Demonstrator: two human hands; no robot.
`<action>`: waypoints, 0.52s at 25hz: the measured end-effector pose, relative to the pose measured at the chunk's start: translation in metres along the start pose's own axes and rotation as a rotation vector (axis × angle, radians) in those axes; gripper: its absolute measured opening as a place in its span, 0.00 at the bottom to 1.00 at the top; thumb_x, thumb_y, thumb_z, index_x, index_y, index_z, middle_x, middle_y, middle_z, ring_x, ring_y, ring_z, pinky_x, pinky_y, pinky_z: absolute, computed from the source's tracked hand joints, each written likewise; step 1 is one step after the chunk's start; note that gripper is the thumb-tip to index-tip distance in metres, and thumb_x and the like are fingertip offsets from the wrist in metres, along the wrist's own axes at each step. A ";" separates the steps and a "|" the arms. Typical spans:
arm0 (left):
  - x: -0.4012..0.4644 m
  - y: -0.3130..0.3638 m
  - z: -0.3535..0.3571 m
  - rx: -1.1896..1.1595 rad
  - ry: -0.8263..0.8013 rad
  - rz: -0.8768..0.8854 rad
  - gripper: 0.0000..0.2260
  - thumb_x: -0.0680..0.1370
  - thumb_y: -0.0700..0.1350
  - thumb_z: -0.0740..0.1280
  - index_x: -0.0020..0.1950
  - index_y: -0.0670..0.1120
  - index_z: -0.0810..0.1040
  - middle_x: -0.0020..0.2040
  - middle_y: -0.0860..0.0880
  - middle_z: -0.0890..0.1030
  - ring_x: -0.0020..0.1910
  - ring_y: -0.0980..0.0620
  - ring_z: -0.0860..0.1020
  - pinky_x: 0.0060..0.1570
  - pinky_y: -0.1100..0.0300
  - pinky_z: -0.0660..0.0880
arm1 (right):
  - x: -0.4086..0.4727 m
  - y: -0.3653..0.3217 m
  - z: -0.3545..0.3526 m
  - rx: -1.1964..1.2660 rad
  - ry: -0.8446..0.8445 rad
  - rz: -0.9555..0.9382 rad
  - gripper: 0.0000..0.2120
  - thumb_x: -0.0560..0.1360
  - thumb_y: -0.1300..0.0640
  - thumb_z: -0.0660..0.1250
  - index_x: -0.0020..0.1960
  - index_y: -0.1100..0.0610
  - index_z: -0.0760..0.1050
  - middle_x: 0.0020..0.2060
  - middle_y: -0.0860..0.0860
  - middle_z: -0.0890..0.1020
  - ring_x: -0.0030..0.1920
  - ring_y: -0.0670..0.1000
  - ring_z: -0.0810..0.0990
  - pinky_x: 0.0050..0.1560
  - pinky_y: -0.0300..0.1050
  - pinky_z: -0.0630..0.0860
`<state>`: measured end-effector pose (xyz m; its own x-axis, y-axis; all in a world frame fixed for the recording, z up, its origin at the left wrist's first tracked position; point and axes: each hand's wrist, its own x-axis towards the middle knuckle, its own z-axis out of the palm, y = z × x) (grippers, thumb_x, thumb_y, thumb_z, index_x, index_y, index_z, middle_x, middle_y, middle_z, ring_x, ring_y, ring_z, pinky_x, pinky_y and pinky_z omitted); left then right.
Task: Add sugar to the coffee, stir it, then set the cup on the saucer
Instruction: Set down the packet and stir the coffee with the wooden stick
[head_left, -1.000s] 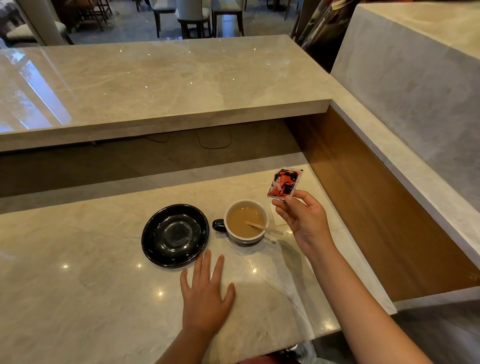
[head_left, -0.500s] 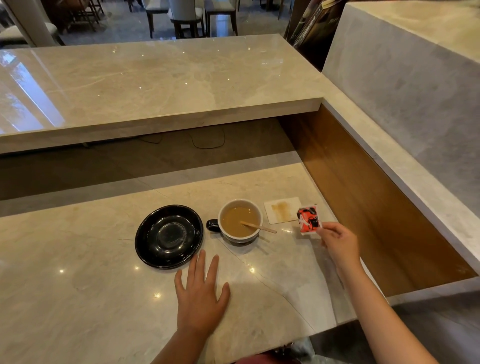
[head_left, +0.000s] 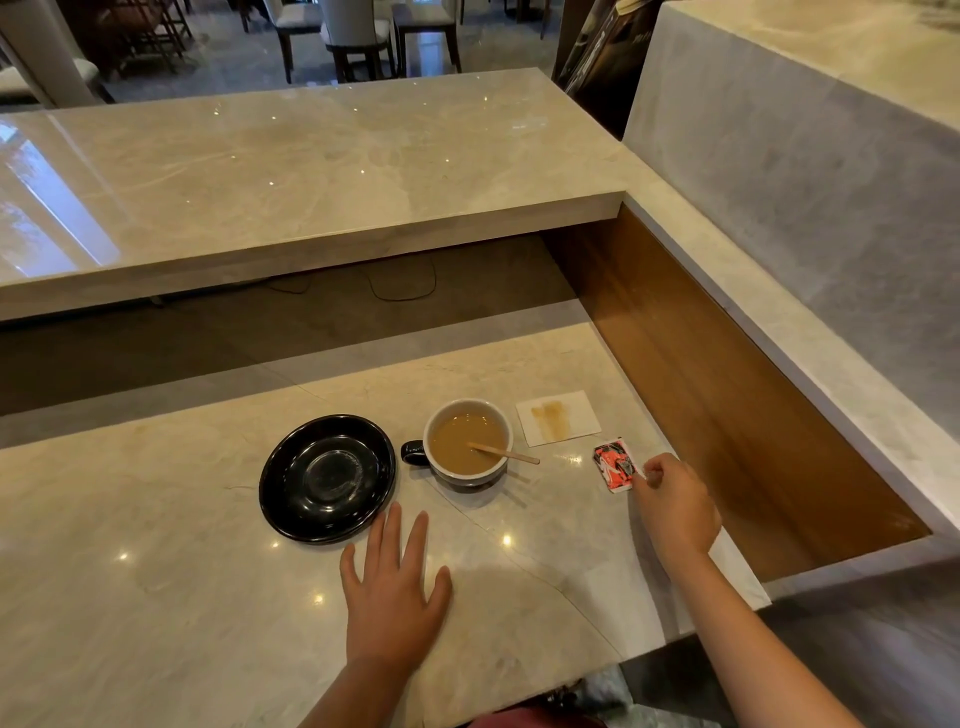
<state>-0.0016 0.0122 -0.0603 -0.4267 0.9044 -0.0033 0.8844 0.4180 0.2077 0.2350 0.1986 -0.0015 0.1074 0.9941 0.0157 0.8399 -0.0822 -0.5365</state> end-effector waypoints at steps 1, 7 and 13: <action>0.000 0.000 0.000 -0.001 0.001 -0.001 0.29 0.74 0.62 0.52 0.72 0.51 0.62 0.74 0.44 0.60 0.72 0.46 0.55 0.66 0.42 0.46 | -0.001 0.000 0.000 -0.037 0.012 -0.056 0.10 0.73 0.57 0.68 0.53 0.58 0.77 0.50 0.57 0.81 0.45 0.56 0.78 0.38 0.46 0.71; 0.001 0.001 -0.001 -0.009 0.011 0.010 0.28 0.75 0.62 0.52 0.72 0.51 0.63 0.74 0.43 0.61 0.72 0.45 0.56 0.66 0.39 0.51 | -0.014 0.006 0.014 -0.262 -0.085 -0.570 0.17 0.75 0.53 0.57 0.60 0.58 0.75 0.57 0.54 0.81 0.59 0.55 0.76 0.57 0.53 0.72; -0.001 0.001 -0.002 -0.041 0.024 0.019 0.28 0.75 0.60 0.53 0.72 0.50 0.62 0.74 0.43 0.60 0.72 0.45 0.54 0.66 0.39 0.50 | -0.021 -0.008 0.013 -0.145 -0.088 -0.544 0.23 0.74 0.45 0.54 0.64 0.54 0.70 0.62 0.54 0.76 0.64 0.55 0.71 0.65 0.57 0.64</action>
<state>-0.0007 0.0115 -0.0581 -0.4146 0.9097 0.0242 0.8841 0.3964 0.2474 0.2192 0.1789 -0.0084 -0.4007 0.8976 0.1839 0.8269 0.4407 -0.3493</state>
